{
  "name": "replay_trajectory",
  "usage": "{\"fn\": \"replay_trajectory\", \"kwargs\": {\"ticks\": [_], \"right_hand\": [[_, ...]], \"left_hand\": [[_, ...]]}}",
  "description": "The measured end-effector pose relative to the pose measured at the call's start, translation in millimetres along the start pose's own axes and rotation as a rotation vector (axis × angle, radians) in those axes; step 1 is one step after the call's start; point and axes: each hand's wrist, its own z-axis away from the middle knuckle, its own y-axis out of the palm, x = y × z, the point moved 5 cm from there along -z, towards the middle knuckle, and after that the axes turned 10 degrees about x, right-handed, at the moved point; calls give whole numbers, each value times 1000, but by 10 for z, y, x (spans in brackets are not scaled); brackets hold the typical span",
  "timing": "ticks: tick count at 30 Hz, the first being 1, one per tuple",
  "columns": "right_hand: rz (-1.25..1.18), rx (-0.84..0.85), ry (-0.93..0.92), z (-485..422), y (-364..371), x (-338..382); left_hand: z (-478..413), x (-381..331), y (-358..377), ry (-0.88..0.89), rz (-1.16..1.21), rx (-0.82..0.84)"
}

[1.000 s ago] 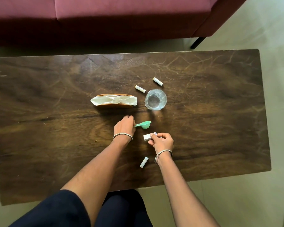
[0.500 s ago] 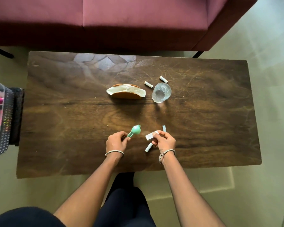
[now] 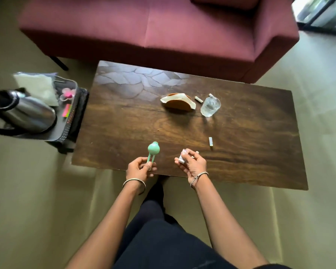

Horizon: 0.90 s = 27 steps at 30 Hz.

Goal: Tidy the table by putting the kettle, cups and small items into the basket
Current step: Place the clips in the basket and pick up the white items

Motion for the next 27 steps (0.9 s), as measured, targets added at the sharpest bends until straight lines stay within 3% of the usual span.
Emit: {"fn": "replay_trajectory", "kwargs": {"ticks": [4,13,20,27], "right_hand": [[41,116,35,268,442,-240],[202,265,88,398,1610,-885],[298,218,142,441,2492,-1460],[408,107,168,300,3325,-1939]], "left_hand": [[417,-13,-469,-35,230,-49],[841,71,-1730,-15,384,-308],[915,235,-2827,-60,464,-455],[623,50,-3903,-51,412,-473]]}}
